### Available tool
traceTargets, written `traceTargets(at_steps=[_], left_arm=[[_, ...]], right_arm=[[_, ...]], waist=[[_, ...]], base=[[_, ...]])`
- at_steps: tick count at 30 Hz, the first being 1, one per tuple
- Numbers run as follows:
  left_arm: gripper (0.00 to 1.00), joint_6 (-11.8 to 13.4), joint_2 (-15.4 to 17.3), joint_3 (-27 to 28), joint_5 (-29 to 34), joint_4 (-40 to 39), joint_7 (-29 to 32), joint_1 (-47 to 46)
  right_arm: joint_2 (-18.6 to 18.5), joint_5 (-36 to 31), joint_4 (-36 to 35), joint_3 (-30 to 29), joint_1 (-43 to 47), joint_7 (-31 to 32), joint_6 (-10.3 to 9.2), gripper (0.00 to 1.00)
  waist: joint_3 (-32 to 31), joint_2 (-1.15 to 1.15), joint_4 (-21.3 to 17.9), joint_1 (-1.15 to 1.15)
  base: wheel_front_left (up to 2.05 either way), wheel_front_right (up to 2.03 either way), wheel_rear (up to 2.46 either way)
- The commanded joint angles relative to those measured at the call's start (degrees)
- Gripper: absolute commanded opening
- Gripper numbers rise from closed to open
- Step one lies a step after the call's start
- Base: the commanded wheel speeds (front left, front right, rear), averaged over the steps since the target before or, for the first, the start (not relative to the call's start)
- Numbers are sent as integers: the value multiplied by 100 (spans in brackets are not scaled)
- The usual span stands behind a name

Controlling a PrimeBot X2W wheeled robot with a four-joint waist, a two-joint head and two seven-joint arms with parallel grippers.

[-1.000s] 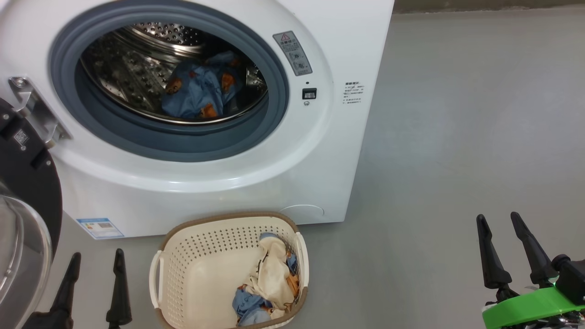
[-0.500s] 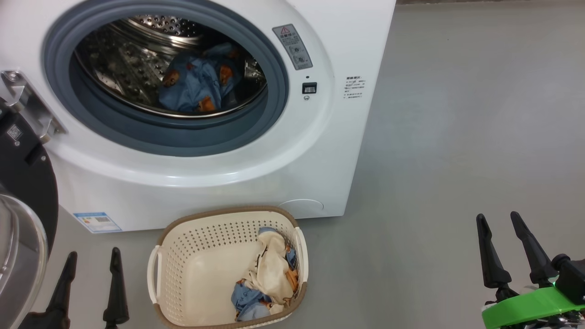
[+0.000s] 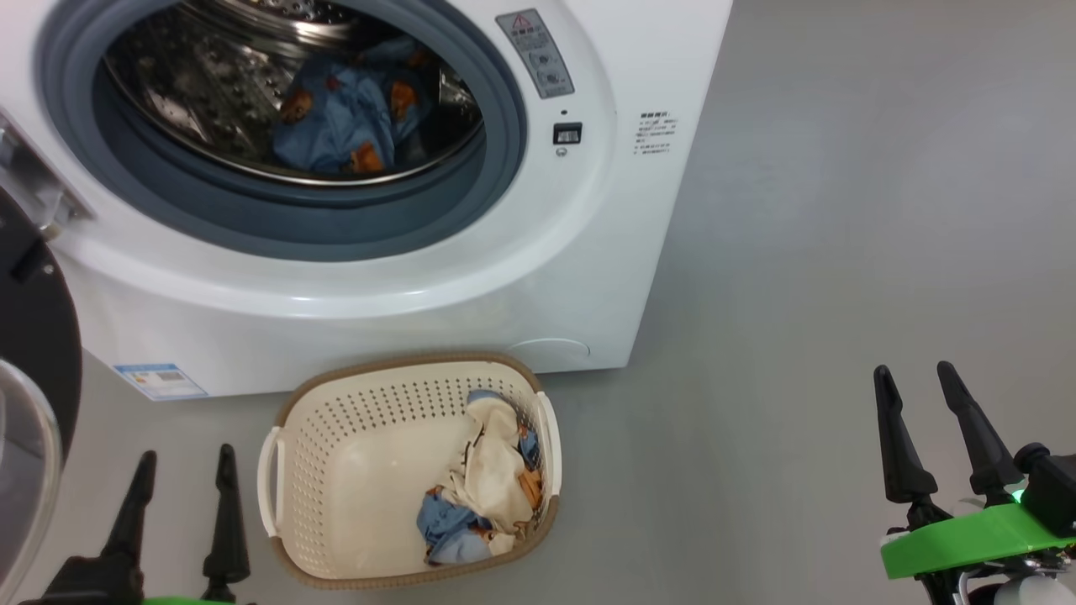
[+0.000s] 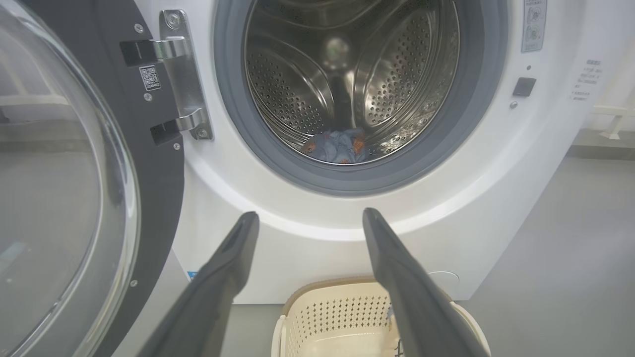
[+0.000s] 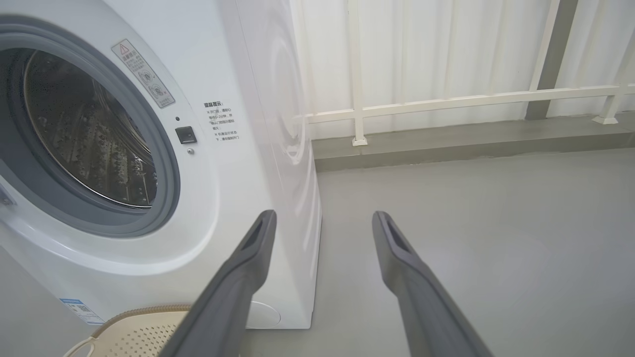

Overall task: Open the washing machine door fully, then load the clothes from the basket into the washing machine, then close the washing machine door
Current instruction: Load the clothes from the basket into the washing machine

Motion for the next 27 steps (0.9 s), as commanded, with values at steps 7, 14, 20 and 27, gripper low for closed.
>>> traceTargets(at_steps=[7, 14, 20, 27], left_arm=[[100, 3, 70, -90, -7, 331, -33, -517], [100, 3, 155, -430, -35, 990, -33, -1121], [100, 3, 270, -804, -108, 1675, -33, -1599], [100, 3, 511, -1126, -105, 2439, -33, -2139]], right_arm=[[25, -16, -203, 55, -419, -46, 25, 100], [191, -5, -210, 9, -774, -46, 25, 100], [364, 2, -216, 35, -1007, -46, 25, 100], [494, 35, -234, 125, -1231, -46, 25, 100]], waist=[[629, 0, -128, 0], [1204, 0, -241, 0], [1533, 0, -402, 0], [1976, 0, -665, 0]], base=[[0, 0, 0], [0, 0, 0], [0, 0, 0], [0, 0, 0]])
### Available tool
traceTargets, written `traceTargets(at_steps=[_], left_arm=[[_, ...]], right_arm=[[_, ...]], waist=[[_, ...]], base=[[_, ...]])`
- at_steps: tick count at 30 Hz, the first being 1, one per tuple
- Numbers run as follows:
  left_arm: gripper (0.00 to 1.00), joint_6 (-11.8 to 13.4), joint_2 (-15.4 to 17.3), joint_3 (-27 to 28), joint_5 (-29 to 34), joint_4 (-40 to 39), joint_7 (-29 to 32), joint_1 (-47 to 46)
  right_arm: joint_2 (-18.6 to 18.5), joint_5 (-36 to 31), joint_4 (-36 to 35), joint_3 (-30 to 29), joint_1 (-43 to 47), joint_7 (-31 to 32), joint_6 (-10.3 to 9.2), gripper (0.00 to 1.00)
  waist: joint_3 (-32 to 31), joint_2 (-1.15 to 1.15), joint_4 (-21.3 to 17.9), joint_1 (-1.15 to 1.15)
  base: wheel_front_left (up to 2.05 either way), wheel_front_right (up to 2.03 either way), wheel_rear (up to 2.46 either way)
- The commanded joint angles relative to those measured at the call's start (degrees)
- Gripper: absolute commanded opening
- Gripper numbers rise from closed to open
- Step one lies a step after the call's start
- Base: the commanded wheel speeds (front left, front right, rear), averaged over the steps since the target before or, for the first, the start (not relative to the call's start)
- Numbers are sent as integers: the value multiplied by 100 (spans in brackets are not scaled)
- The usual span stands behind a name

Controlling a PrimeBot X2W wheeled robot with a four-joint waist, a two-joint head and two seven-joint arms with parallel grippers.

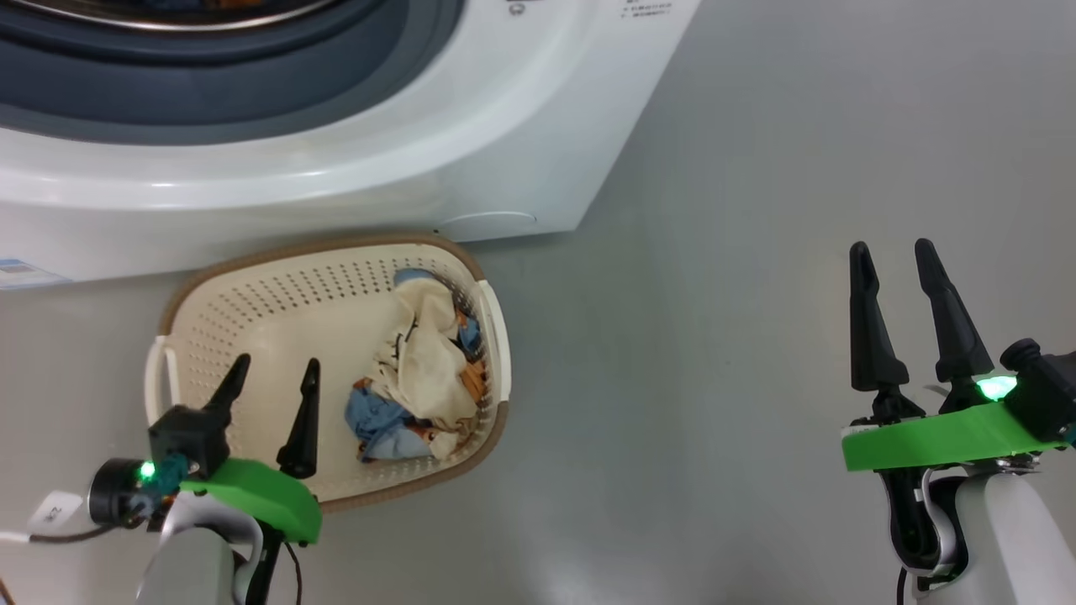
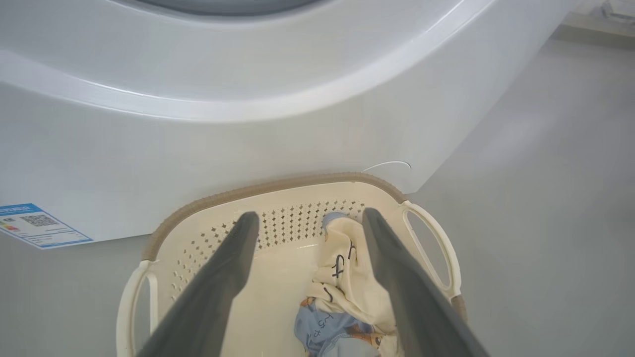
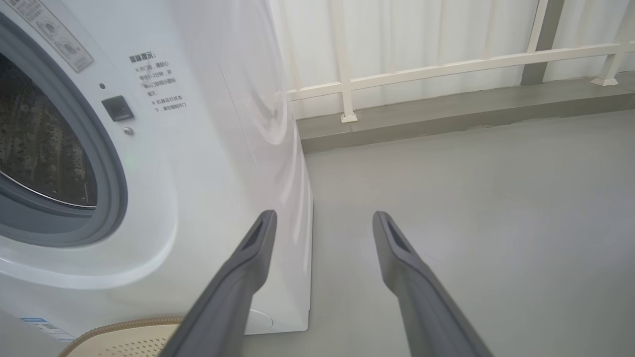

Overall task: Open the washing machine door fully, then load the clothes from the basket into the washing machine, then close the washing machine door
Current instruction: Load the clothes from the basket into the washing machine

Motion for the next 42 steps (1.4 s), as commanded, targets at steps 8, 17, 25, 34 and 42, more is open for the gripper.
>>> traceTargets(at_steps=[8, 17, 25, 34, 42], left_arm=[[100, 3, 324, -238, -145, 855, -36, -614], [100, 3, 546, -605, -314, 1790, -36, -1107], [100, 3, 614, -1208, -520, 2707, 17, -1746], [100, 3, 745, -1837, -881, 3205, 347, -2335], [100, 3, 924, -2360, -1322, 3260, 622, -2691]], right_arm=[[43, 80, -139, 172, -239, -46, 25, 100], [63, 270, -191, 259, -370, -46, 25, 100], [65, 476, -261, 392, -520, -46, 25, 100], [65, 610, -362, 513, -672, -46, 25, 100], [65, 710, -413, 564, -737, -46, 25, 100]], waist=[[666, 0, -525, -1], [990, 0, -834, -1], [1337, 0, -1050, -1], [1719, 0, -1268, -1], [1937, 0, -1389, -1]], base=[[0, 0, 0], [0, 0, 0], [0, 0, 0], [0, 0, 0], [0, 0, 0]])
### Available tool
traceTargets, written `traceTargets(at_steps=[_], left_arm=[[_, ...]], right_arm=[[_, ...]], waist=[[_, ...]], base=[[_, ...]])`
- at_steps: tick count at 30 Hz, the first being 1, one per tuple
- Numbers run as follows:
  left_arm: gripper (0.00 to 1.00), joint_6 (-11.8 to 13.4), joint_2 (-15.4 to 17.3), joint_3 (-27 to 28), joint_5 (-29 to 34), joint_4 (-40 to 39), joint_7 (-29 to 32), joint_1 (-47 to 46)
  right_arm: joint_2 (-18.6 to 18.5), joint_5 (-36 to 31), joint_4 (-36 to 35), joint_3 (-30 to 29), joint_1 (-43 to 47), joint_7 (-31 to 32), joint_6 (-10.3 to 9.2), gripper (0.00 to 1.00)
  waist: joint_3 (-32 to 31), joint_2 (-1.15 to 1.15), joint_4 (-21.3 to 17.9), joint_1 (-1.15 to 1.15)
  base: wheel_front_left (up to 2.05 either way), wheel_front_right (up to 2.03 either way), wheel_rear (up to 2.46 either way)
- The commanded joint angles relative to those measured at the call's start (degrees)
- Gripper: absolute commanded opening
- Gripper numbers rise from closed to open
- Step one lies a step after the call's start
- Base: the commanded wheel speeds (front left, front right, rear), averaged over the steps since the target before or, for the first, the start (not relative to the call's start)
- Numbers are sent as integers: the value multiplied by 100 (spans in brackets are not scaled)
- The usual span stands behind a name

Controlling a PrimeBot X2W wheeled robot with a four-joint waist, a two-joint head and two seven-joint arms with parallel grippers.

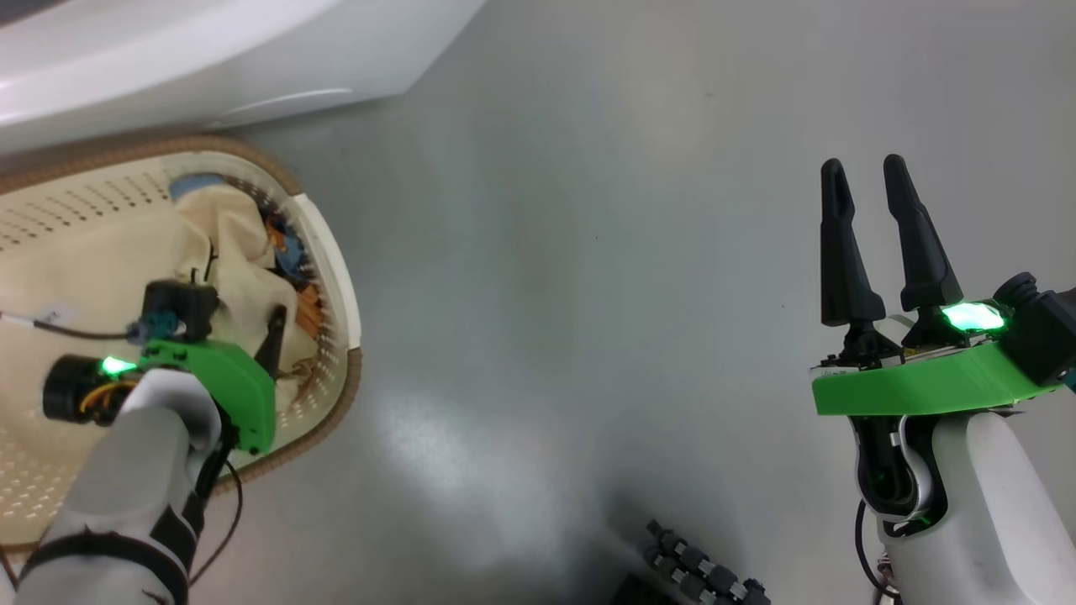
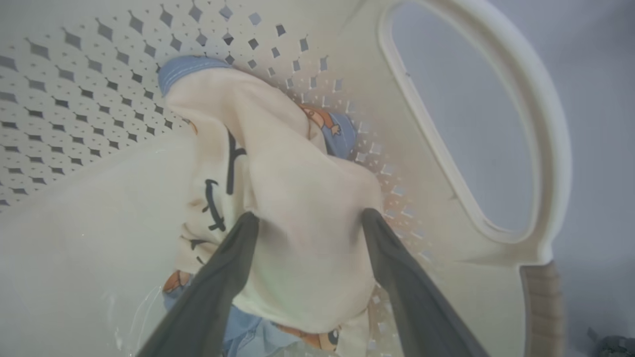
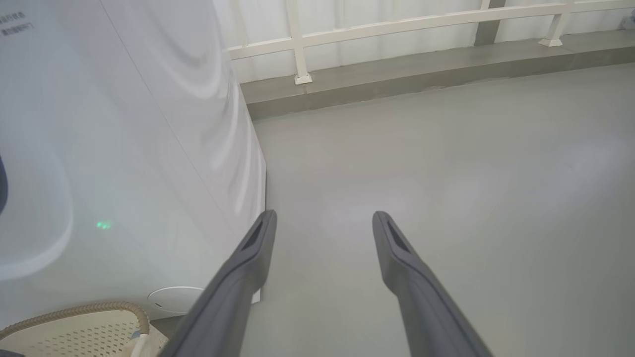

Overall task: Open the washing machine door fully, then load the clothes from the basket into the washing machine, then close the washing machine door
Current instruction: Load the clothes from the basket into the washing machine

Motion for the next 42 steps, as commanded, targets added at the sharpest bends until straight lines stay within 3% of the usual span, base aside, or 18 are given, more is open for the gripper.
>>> traceTargets(at_steps=[1, 27, 28, 29, 30, 31, 42], left_arm=[[100, 3, 190, 7, -78, 3, 26, -60], [100, 3, 595, -873, -641, 266, 903, -685], [77, 3, 610, -925, -673, 246, 934, -686], [41, 3, 629, -974, -704, 224, 946, -692], [13, 3, 648, -1013, -741, 209, 952, -698], [0, 3, 656, -1052, -786, 194, 969, -696], [0, 3, 574, -1253, -1347, 65, 623, -682]], right_arm=[[-65, 109, -154, 139, 5, -46, 25, 100], [-64, 375, -298, 536, -135, -46, 25, 100], [-64, 377, -299, 543, -134, -46, 25, 100], [-64, 378, -302, 550, -134, -46, 25, 100], [-64, 377, -304, 553, -133, -46, 25, 100], [-64, 374, -307, 554, -132, -46, 25, 100], [-64, 271, -307, 411, -152, -46, 25, 100]], waist=[[95, 0, -62, -1], [509, 0, -414, -1], [511, 0, -424, -1], [513, 0, -433, -1], [511, 0, -439, -1], [507, 0, -445, -1], [278, 0, -301, -1]], base=[[0, 0, 0], [0, 0, 0], [0, 0, 0], [0, 0, 0], [0, 0, 0], [0, 0, 0], [0, 0, 0]])
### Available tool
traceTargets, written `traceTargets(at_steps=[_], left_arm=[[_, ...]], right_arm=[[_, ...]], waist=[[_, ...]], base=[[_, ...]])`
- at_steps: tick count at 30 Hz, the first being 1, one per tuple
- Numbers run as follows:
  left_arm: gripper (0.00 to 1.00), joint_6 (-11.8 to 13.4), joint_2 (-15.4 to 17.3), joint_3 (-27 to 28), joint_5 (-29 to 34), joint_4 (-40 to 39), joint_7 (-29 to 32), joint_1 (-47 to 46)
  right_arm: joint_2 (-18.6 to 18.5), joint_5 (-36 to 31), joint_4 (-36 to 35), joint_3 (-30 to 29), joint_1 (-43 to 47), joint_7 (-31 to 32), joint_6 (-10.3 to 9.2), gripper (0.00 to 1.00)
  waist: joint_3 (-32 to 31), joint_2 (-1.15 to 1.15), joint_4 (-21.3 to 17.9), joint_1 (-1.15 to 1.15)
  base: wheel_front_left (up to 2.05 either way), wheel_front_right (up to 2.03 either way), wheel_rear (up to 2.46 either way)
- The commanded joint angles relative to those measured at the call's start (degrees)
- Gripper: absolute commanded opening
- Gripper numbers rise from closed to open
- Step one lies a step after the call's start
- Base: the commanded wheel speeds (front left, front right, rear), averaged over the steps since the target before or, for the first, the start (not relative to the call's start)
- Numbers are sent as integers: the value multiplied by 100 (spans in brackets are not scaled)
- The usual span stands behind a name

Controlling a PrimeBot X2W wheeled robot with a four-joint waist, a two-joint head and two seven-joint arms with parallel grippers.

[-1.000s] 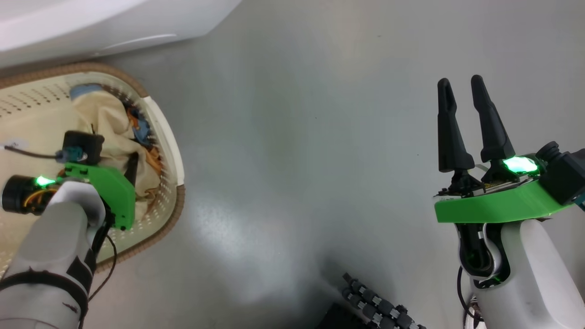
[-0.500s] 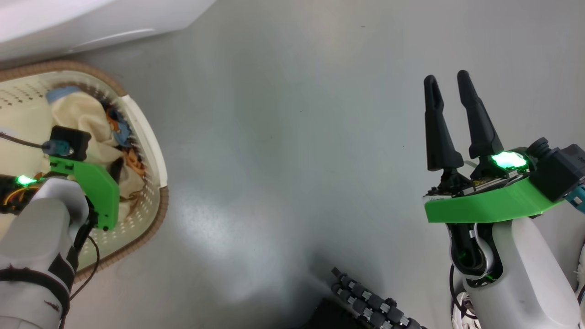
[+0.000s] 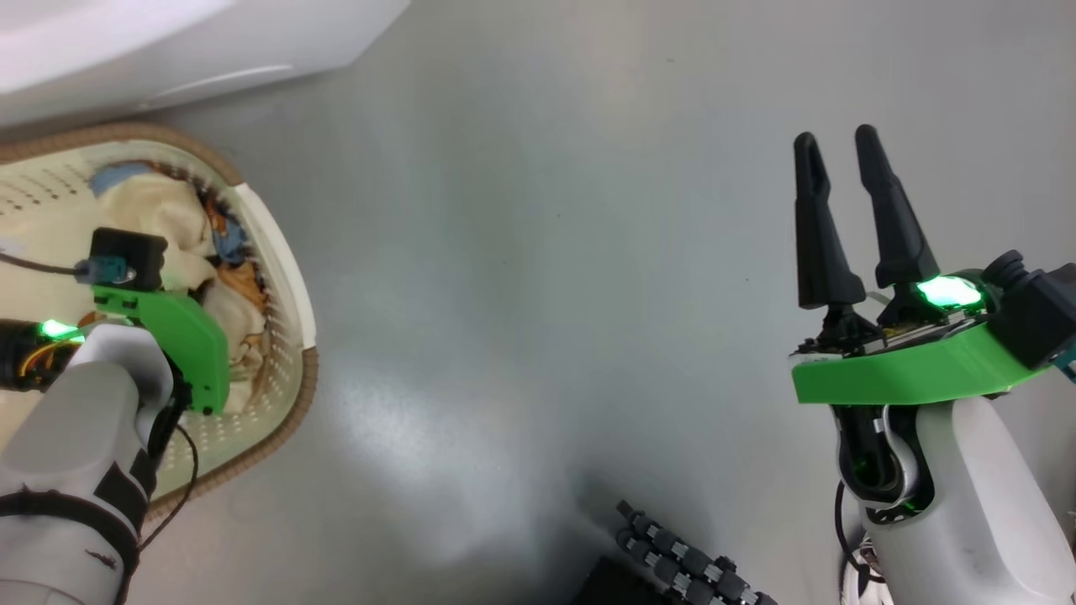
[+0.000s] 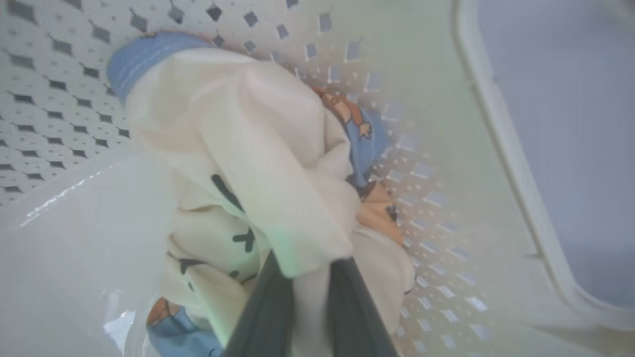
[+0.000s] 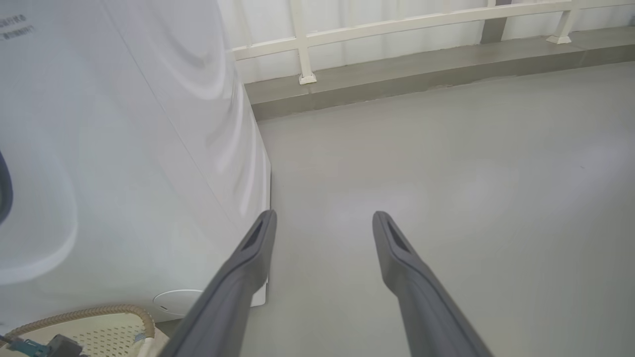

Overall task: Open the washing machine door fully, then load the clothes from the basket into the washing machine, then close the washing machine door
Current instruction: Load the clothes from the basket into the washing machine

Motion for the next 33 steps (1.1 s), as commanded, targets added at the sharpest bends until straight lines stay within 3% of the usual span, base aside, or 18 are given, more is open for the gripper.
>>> traceTargets(at_steps=[1, 10, 17, 24, 33], left_arm=[[0, 3, 61, 81, -139, -120, -225, 20], [0, 3, -112, 103, -621, -268, -1182, 402], [0, 3, -279, 310, -885, -708, -1411, 724], [0, 26, -388, 1231, -465, -1729, -1415, 1389], [0, 19, -740, 2750, 562, -2991, -1416, 2571]], right_arm=[[-70, -40, -129, 19, 86, -46, 25, 100], [-70, -286, -71, -122, 165, -46, 25, 100], [-70, -609, 5, -328, 366, -46, 25, 100], [-71, -878, 61, -577, 680, -46, 25, 100], [-255, -943, 134, -683, 1093, -46, 25, 100]], waist=[[-161, 0, 102, 0], [-791, 0, 407, 0], [-1378, 0, 814, 0], [-1940, 0, 1216, 0], [-2666, 0, 1547, 0]], base=[[0, 0, 0], [0, 0, 0], [0, 0, 0], [0, 0, 0], [0, 0, 0]])
